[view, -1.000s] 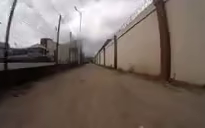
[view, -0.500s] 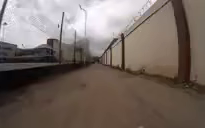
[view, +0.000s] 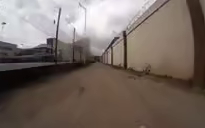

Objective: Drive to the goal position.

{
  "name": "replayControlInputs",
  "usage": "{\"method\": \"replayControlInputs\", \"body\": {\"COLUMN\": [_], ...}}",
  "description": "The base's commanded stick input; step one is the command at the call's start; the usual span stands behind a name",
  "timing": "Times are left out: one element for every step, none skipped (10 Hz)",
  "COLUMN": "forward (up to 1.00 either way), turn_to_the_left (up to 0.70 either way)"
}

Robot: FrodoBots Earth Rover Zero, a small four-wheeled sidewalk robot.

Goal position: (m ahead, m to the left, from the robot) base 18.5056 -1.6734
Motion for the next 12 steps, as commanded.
{"method": "replayControlInputs", "body": {"forward": [1.0, 1.0, 1.0, 1.0, 1.0, 1.0, 1.0, 1.0, 1.0, 1.0, 1.0, 1.0], "turn_to_the_left": [0.0, 0.0, 0.0, 0.0, 0.0, 0.0, 0.0, 0.0, 0.0, 0.0, 0.0, 0.0]}}
